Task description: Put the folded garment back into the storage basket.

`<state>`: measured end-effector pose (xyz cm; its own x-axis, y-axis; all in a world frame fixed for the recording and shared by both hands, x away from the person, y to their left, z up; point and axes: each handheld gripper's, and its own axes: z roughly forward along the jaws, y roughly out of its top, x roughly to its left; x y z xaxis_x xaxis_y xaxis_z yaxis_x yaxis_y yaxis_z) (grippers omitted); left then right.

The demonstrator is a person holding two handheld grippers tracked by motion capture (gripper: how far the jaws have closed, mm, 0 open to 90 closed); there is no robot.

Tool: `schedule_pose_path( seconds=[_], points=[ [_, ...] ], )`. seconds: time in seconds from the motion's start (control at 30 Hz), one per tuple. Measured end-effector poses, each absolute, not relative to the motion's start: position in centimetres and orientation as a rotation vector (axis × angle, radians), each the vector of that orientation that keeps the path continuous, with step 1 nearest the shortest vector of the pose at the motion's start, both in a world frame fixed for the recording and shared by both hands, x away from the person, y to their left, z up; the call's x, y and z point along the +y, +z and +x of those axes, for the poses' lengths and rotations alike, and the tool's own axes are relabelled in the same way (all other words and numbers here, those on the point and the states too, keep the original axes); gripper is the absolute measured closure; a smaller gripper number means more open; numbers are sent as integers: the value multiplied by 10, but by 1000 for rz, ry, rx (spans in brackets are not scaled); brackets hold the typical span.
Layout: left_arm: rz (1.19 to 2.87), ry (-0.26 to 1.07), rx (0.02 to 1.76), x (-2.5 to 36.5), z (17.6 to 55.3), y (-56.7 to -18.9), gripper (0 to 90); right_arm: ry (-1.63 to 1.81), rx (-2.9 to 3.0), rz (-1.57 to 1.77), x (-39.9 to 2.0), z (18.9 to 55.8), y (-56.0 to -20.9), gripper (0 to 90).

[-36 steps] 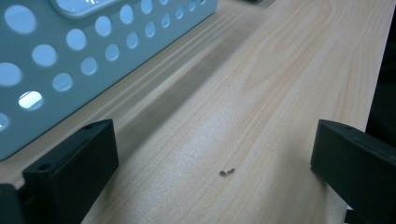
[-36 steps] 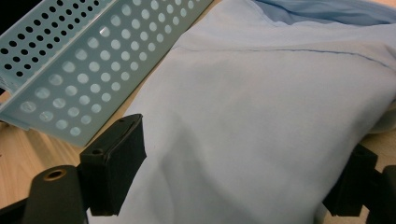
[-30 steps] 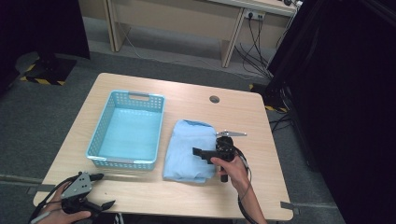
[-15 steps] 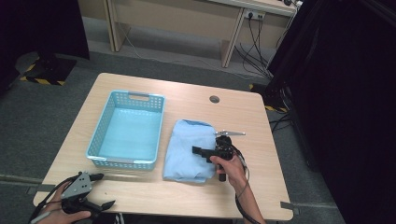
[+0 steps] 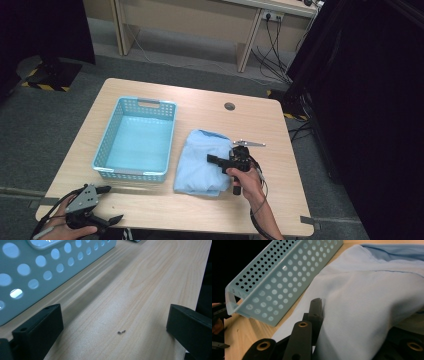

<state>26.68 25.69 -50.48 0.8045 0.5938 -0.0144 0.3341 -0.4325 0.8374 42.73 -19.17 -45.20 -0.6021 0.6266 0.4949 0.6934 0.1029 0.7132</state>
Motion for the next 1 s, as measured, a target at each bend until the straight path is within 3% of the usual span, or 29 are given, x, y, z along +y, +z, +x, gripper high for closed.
schedule_pose_path(
  seconds=[1.0],
  points=[
    [2056, 351, 689, 257, 267, -505, 2, -1728, -2210, -1296, -195, 417, -409, 775]
  ],
)
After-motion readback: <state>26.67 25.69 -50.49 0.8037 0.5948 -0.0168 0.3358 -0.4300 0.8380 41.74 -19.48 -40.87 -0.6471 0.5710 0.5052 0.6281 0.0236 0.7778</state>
